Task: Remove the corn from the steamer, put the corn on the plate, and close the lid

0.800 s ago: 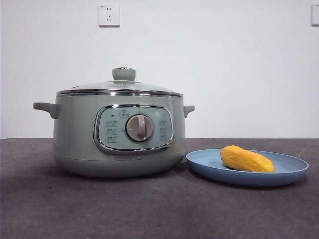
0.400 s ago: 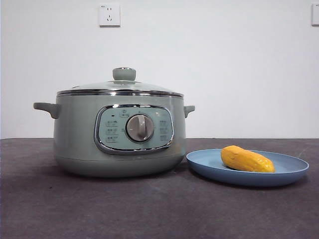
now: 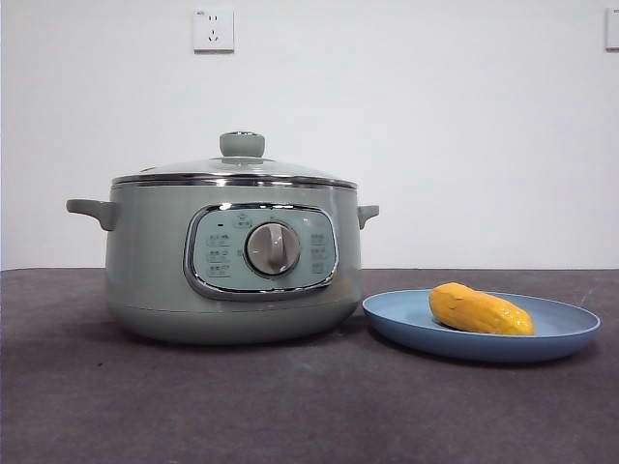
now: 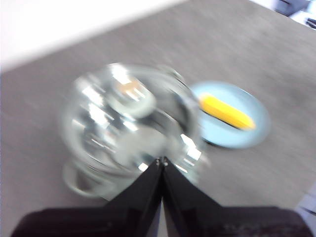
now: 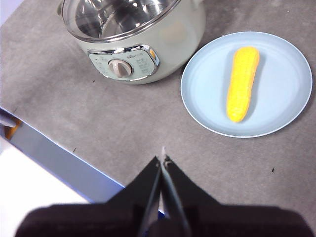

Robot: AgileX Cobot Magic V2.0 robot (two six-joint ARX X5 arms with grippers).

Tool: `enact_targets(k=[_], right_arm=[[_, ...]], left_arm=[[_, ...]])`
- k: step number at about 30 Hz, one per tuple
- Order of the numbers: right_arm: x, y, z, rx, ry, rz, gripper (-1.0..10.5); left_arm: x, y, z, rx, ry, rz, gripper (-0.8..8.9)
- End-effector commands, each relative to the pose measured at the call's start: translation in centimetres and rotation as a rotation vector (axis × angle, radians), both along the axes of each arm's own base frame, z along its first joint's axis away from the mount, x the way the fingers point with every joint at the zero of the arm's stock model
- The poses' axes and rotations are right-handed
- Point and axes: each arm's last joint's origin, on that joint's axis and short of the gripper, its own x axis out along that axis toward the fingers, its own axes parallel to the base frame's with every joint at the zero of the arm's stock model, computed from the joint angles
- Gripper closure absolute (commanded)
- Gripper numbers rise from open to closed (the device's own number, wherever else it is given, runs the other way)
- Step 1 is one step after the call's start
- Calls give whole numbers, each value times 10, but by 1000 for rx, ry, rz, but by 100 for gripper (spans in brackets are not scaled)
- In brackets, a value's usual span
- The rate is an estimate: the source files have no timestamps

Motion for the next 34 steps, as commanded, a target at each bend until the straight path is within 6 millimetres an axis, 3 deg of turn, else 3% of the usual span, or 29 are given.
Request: enact_targets(k=[1, 6, 11, 17, 22, 27, 34], right_arm=[[1, 0, -2, -3, -1, 4, 946], [1, 0, -2, -6, -1, 1, 946], [1, 0, -2, -5, -1, 1, 946], [1, 0, -2, -6, -1, 1, 946], [1, 0, -2, -6, -1, 1, 946], [1, 0, -2, -6, -1, 1, 946], [1, 0, -2, -5, -1, 1, 946]], left_arm=[[-4, 14, 4, 64, -139, 54, 817], [-15, 34, -19, 35, -341, 229, 817], [-18, 44, -77, 3, -509, 336, 817], [-19, 50, -154, -30, -460, 426, 817], [-20, 53, -202, -36, -392, 498, 817], [-22, 54, -231, -48, -367, 526, 817], [-24, 54, -252, -49, -248, 533, 817]])
